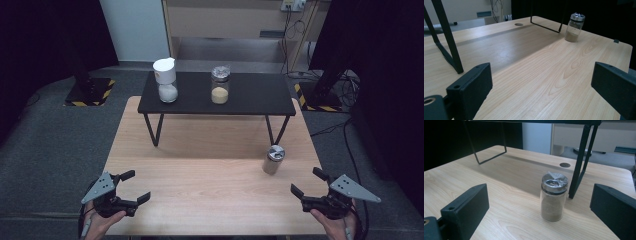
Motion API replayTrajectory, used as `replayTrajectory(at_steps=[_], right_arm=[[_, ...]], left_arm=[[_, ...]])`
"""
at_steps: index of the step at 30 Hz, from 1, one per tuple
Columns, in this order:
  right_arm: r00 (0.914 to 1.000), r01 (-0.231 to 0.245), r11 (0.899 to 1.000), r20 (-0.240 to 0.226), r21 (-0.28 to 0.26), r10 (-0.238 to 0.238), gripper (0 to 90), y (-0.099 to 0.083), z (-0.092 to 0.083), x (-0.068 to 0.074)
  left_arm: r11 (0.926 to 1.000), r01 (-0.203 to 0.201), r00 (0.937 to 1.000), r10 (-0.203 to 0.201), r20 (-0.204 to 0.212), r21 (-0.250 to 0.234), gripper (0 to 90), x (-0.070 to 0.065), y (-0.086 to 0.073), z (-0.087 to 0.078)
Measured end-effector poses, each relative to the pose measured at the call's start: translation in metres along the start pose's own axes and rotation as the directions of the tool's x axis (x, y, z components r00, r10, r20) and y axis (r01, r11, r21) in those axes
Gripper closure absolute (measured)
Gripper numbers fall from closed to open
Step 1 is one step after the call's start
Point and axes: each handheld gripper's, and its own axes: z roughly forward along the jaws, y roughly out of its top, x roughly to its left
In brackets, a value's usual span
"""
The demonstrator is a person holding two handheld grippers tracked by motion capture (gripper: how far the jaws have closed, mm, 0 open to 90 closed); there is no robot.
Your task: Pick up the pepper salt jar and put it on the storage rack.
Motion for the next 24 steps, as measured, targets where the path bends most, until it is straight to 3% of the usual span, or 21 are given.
replayTrajectory(at_steps=[13, 24], right_arm=[[0.9999, 0.009, 1.000, 0.009, 0.014, -0.009, 2.7, 0.014, 0.003, -0.007], [0.9999, 0.017, 0.998, 0.001, 0.053, -0.017, 2.9, 0.024, 0.027, -0.015]], left_arm=[[1.0000, 0.000, 1.0000, 0.000, -0.002, 0.000, 2.3, 0.000, 0.000, 0.000], [1.0000, 0.000, 1.0000, 0.000, -0.001, 0.001, 2.3, 0.000, 0.000, 0.000]])
